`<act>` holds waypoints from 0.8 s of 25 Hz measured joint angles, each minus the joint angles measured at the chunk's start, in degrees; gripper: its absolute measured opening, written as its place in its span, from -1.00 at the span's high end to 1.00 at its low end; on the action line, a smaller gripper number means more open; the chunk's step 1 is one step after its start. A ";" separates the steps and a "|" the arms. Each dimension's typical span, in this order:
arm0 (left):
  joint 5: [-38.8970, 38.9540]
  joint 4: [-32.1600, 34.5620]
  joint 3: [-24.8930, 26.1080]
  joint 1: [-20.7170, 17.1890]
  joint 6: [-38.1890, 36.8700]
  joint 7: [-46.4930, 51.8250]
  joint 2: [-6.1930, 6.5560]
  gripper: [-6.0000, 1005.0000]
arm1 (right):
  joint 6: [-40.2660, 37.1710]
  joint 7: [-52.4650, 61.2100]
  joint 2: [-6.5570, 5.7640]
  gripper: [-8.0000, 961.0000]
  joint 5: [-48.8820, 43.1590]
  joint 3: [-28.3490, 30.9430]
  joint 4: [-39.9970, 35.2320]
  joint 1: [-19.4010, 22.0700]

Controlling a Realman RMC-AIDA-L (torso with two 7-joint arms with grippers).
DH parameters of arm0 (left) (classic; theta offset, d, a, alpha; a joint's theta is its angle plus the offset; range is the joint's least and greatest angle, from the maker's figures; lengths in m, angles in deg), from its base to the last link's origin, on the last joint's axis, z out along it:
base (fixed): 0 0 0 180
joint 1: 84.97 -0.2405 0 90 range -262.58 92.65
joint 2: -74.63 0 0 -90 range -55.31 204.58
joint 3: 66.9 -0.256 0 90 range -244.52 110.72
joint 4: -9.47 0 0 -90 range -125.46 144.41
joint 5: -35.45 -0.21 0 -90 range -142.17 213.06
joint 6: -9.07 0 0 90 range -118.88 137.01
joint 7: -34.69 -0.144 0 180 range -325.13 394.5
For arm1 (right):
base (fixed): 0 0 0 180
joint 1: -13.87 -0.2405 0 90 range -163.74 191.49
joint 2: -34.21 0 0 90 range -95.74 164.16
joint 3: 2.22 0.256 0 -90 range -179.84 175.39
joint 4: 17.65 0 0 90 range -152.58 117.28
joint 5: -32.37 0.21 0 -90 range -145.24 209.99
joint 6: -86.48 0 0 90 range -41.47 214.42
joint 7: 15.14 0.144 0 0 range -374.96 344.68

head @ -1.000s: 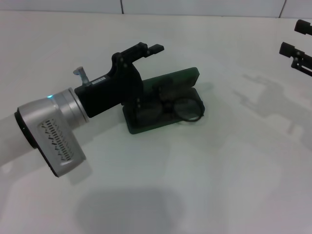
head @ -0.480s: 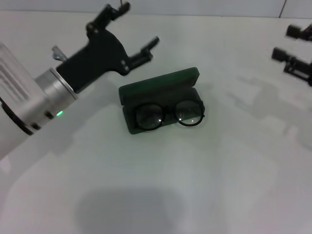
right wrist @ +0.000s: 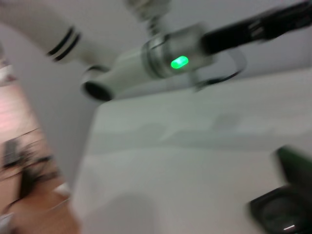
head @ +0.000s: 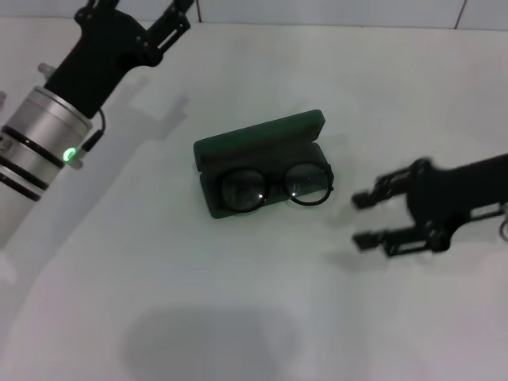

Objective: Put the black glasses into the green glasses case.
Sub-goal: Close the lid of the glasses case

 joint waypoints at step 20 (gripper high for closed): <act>0.42 2.86 -0.45 0.61 3.52 -4.05 0.08 -0.72 | 20.87 8.08 1.90 -0.13 -2.79 -15.02 7.92 -7.03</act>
